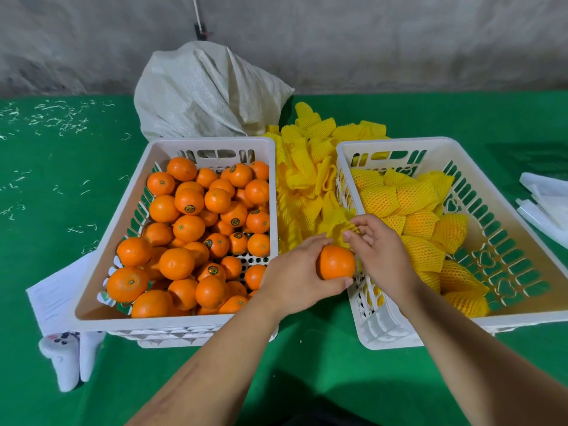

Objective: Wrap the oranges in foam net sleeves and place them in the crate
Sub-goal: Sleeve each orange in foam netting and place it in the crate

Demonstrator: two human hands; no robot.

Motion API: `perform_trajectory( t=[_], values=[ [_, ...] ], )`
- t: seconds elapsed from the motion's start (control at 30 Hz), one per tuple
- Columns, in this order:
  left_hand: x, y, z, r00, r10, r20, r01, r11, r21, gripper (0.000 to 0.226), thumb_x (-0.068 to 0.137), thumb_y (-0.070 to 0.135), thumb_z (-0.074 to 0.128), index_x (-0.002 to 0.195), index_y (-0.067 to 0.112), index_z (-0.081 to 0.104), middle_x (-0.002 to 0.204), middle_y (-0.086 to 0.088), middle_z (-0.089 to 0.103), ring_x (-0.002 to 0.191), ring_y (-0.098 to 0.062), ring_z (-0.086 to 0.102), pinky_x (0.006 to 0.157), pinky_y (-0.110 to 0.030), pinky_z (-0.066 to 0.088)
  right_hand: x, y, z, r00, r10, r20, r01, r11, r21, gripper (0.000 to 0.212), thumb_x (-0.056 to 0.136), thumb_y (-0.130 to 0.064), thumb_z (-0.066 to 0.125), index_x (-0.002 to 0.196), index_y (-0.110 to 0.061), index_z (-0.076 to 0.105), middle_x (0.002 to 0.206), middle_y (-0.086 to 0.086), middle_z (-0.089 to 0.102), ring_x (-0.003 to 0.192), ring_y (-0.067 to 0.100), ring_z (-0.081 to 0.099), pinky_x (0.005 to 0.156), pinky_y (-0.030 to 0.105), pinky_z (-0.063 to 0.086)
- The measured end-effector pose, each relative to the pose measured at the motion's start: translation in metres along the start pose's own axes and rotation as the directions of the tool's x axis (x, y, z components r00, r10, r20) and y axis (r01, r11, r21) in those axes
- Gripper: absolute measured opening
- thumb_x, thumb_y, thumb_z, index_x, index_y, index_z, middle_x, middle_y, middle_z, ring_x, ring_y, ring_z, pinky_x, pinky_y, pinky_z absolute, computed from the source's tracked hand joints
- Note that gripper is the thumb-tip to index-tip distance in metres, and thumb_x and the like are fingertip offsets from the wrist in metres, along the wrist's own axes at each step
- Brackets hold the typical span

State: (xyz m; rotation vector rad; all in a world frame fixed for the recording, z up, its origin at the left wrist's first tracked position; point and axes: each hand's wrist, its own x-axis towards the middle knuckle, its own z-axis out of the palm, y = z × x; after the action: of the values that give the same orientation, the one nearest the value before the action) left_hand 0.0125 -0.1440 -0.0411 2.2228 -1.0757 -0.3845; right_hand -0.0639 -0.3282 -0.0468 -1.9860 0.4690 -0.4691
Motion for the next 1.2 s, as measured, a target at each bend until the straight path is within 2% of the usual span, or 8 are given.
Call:
perform_trajectory(
  t=[0.17, 0.37, 0.5, 0.6, 0.73, 0.87, 1.0, 1.2],
  values=[
    [-0.001, -0.004, 0.003, 0.988, -0.055, -0.144, 0.018, 0.969, -0.248, 0.076, 0.080, 0.069, 0.074, 0.137, 0.042, 0.032, 0.132, 0.017, 0.050, 0.104, -0.017, 0.066, 0.082, -0.042, 0.059, -0.022, 0.004, -0.003, 0.998, -0.050, -0.031, 0.051, 0.998, 0.028, 0.023, 0.098, -0.017, 0.070, 0.102, -0.040, 0.067, 0.074, -0.025, 0.066, 0.069, -0.005, 0.062, 0.060, 0.009, 0.044],
    [-0.003, 0.000, -0.001, 0.983, -0.052, -0.178, -0.011, 0.943, -0.332, 0.081, 0.083, 0.081, 0.059, 0.150, 0.052, 0.024, 0.136, 0.018, 0.032, 0.084, -0.002, 0.067, 0.077, -0.037, 0.059, -0.030, -0.005, 0.002, 0.956, -0.289, 0.039, 0.289, 0.916, -0.279, 0.019, 0.093, -0.001, 0.069, 0.109, -0.008, 0.062, 0.105, -0.002, 0.057, 0.093, -0.006, 0.053, 0.072, 0.012, 0.043],
    [-0.003, -0.001, -0.001, 0.992, -0.025, -0.125, -0.012, 0.958, -0.288, 0.074, 0.082, 0.088, 0.053, 0.143, 0.056, 0.025, 0.133, 0.024, 0.035, 0.089, 0.004, 0.065, 0.079, -0.043, 0.060, -0.030, -0.007, 0.002, 0.977, -0.209, 0.051, 0.214, 0.932, -0.292, 0.031, 0.095, -0.011, 0.069, 0.120, -0.016, 0.051, 0.095, -0.012, 0.056, 0.082, -0.002, 0.058, 0.063, 0.026, 0.048],
    [-0.004, -0.005, 0.000, 0.994, -0.055, -0.096, 0.007, 0.895, -0.446, 0.072, 0.080, 0.089, 0.058, 0.139, 0.061, 0.028, 0.130, 0.020, 0.056, 0.097, -0.007, 0.070, 0.084, -0.050, 0.061, -0.026, -0.008, 0.003, 0.988, -0.148, 0.051, 0.157, 0.950, -0.271, 0.037, 0.097, -0.010, 0.067, 0.132, -0.013, 0.055, 0.103, -0.005, 0.063, 0.086, 0.010, 0.061, 0.070, 0.028, 0.051],
    [-0.004, -0.005, 0.000, 0.983, -0.099, -0.156, 0.005, 0.858, -0.514, 0.076, 0.080, 0.086, 0.063, 0.140, 0.056, 0.028, 0.127, 0.014, 0.063, 0.104, -0.017, 0.071, 0.084, -0.053, 0.061, -0.028, -0.009, 0.002, 0.964, -0.263, 0.044, 0.262, 0.899, -0.351, 0.018, 0.097, -0.009, 0.066, 0.115, -0.009, 0.066, 0.090, -0.010, 0.057, 0.073, -0.001, 0.049, 0.063, 0.008, 0.035],
    [-0.002, -0.005, 0.000, 0.983, -0.064, -0.173, -0.029, 0.874, -0.486, 0.079, 0.090, 0.072, 0.063, 0.149, 0.053, 0.015, 0.144, 0.006, 0.050, 0.112, -0.015, 0.067, 0.088, -0.053, 0.059, -0.033, -0.009, 0.001, 0.926, -0.367, 0.083, 0.374, 0.877, -0.302, 0.011, 0.096, -0.007, 0.065, 0.105, -0.012, 0.059, 0.086, -0.020, 0.042, 0.075, -0.004, 0.049, 0.061, 0.011, 0.033],
    [-0.007, -0.012, -0.001, 0.992, 0.054, -0.111, -0.086, 0.947, -0.309, 0.087, 0.092, 0.046, 0.064, 0.158, 0.050, 0.007, 0.146, 0.007, 0.036, 0.095, -0.006, 0.063, 0.079, -0.044, 0.057, -0.031, -0.005, 0.002, 0.945, -0.303, 0.125, 0.328, 0.887, -0.325, 0.020, 0.092, -0.011, 0.064, 0.095, -0.020, 0.046, 0.076, -0.014, 0.038, 0.062, 0.007, 0.041, 0.053, 0.033, 0.032],
    [-0.001, -0.014, 0.005, 0.969, -0.023, -0.246, -0.084, 0.904, -0.419, 0.073, 0.086, 0.058, 0.079, 0.147, 0.038, 0.045, 0.123, 0.017, 0.065, 0.095, -0.008, 0.071, 0.076, -0.030, 0.060, -0.036, -0.007, -0.001, 0.940, -0.340, 0.014, 0.325, 0.886, -0.332, 0.016, 0.087, -0.003, 0.063, 0.097, -0.012, 0.054, 0.074, -0.013, 0.040, 0.061, 0.007, 0.037, 0.050, 0.028, 0.027]
  ],
)
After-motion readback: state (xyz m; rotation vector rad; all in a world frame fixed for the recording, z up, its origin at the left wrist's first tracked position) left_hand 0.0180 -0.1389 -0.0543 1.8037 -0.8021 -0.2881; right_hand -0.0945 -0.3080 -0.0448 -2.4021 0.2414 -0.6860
